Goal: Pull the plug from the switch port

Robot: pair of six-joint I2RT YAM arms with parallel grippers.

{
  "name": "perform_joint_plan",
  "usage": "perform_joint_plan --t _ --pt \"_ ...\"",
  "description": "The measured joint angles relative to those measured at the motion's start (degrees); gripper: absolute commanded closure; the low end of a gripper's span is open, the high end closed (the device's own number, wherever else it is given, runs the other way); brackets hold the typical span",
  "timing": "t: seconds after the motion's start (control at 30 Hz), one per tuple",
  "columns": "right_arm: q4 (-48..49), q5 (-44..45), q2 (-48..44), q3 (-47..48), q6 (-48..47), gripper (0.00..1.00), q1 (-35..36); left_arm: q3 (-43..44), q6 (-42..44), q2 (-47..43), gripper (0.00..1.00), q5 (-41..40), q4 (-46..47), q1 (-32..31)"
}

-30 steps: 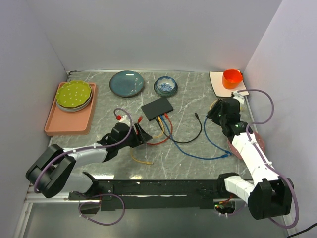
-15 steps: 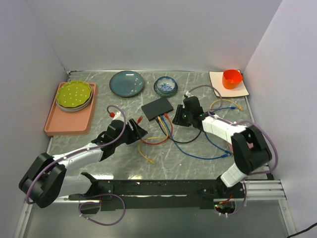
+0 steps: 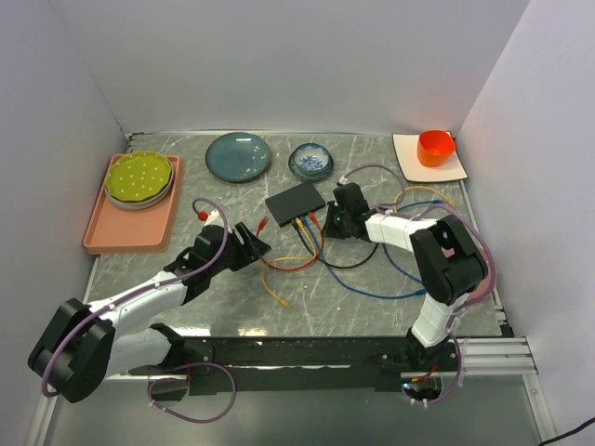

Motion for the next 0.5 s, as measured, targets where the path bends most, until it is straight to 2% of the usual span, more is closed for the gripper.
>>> perform_joint_plan --t 0.3,0.5 --pt "1.29 0.0 1.9 -0.04 0.39 0.89 3.08 0.0 -0.72 1.16 0.34 -1.22 -0.5 1.2" --pt "4.02 0.04 3.02 -0.04 1.6 0.89 8.31 0.0 -1.75 2.73 0.34 -2.1 -0.76 1.86"
